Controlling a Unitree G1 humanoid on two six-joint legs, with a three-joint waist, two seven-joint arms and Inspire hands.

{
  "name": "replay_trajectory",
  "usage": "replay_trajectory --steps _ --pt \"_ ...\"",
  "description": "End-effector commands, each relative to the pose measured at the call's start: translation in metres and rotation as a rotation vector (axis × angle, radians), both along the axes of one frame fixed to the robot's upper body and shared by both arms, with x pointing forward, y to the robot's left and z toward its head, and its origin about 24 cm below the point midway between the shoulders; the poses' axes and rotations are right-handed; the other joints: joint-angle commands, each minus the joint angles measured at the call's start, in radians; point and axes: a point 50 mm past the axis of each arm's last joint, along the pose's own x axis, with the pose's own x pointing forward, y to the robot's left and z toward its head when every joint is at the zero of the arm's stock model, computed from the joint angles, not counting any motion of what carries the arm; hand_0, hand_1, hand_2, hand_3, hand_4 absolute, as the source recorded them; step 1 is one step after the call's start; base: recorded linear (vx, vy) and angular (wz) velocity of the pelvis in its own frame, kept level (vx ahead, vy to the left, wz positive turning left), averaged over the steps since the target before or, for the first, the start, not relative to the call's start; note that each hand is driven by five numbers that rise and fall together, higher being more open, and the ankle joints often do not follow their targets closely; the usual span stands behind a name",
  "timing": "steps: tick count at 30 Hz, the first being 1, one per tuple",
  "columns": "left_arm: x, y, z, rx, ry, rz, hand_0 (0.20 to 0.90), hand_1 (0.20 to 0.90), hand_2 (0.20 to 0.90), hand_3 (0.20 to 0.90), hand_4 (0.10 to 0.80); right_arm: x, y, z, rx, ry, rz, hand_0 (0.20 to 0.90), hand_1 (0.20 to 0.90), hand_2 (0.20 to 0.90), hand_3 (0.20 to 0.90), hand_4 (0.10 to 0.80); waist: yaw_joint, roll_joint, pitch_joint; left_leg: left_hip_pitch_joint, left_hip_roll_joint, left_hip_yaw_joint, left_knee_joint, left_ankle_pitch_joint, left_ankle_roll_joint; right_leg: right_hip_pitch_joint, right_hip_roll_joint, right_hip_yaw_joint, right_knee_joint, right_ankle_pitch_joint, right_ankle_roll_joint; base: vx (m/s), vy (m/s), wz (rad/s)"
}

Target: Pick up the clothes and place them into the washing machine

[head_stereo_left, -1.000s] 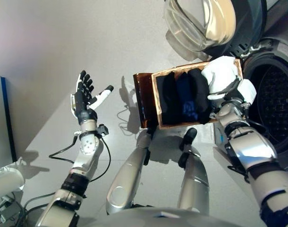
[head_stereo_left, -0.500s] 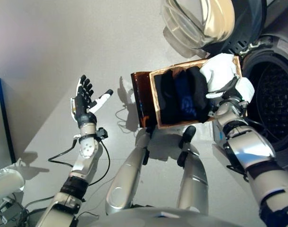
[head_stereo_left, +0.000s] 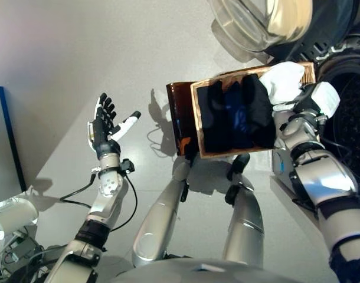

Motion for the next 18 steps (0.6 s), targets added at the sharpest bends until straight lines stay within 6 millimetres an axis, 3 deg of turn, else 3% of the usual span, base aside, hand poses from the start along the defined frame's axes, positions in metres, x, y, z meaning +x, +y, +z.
replay_trajectory --steps 1,6,7,8,9,11,18 --pt "-0.004 0.024 0.044 0.05 -0.237 0.086 0.9 0.9 0.9 0.9 0.8 0.011 0.01 0.019 -0.07 -0.046 0.058 0.2 0.2 0.2 0.2 0.3 0.01 0.039 0.019 -0.006 -0.03 0.013 0.073 -0.116 -0.079 0.158 0.013 0.003 -0.041 -0.087 0.037 0.0 0.0 0.0" --pt "-0.006 0.026 0.041 0.046 -0.228 0.085 0.9 0.9 0.9 0.9 0.8 0.01 0.012 0.015 -0.014 -0.073 0.061 0.2 0.2 0.2 0.2 0.3 0.006 0.031 0.002 0.049 -0.02 0.017 0.048 -0.109 -0.084 0.213 0.016 0.002 -0.075 -0.073 0.04 -0.017 0.004 0.0" --pt "-0.005 0.026 0.04 0.042 -0.227 0.084 0.9 0.9 0.9 0.9 0.8 0.01 0.011 0.014 -0.007 -0.075 0.058 0.2 0.2 0.2 0.2 0.3 0.007 0.035 0.003 0.048 -0.017 0.022 0.043 -0.078 -0.08 0.219 0.016 -0.007 -0.092 -0.037 0.035 0.0 0.0 0.0" --pt "-0.005 0.026 0.04 0.042 -0.225 0.085 0.9 0.9 0.9 0.9 0.8 0.01 0.011 0.014 -0.007 -0.073 0.059 0.2 0.2 0.2 0.2 0.3 0.006 0.03 -0.002 0.063 -0.018 0.017 0.041 -0.106 -0.085 0.229 0.017 0.001 -0.089 -0.065 0.041 -0.085 0.012 -0.02" --pt "-0.006 0.027 0.038 0.04 -0.219 0.079 0.9 0.9 0.9 0.9 0.8 0.009 0.012 0.012 0.014 -0.079 0.059 0.2 0.2 0.2 0.2 0.3 0.006 0.03 -0.007 0.076 -0.015 0.023 0.032 -0.076 -0.082 0.251 0.018 -0.008 -0.114 -0.027 0.037 0.0 0.0 0.0" --pt "-0.007 0.028 0.036 0.031 -0.211 0.077 0.9 0.9 0.9 0.9 0.8 0.009 0.013 0.01 0.034 -0.087 0.062 0.2 0.2 0.2 0.2 0.3 0.002 0.024 -0.017 0.105 -0.011 0.027 0.021 -0.075 -0.082 0.28 0.019 -0.008 -0.135 -0.016 0.039 -0.016 0.005 -0.05" --pt "-0.008 0.028 0.025 0.016 -0.163 0.055 0.9 0.9 0.9 0.9 0.8 0.003 0.017 -0.012 0.169 -0.103 0.058 0.2 0.2 0.2 0.2 0.3 -0.009 0.006 -0.046 0.189 -0.002 0.036 -0.009 -0.074 -0.085 0.383 0.024 -0.007 -0.209 0.008 0.045 0.027 -0.017 -0.07"
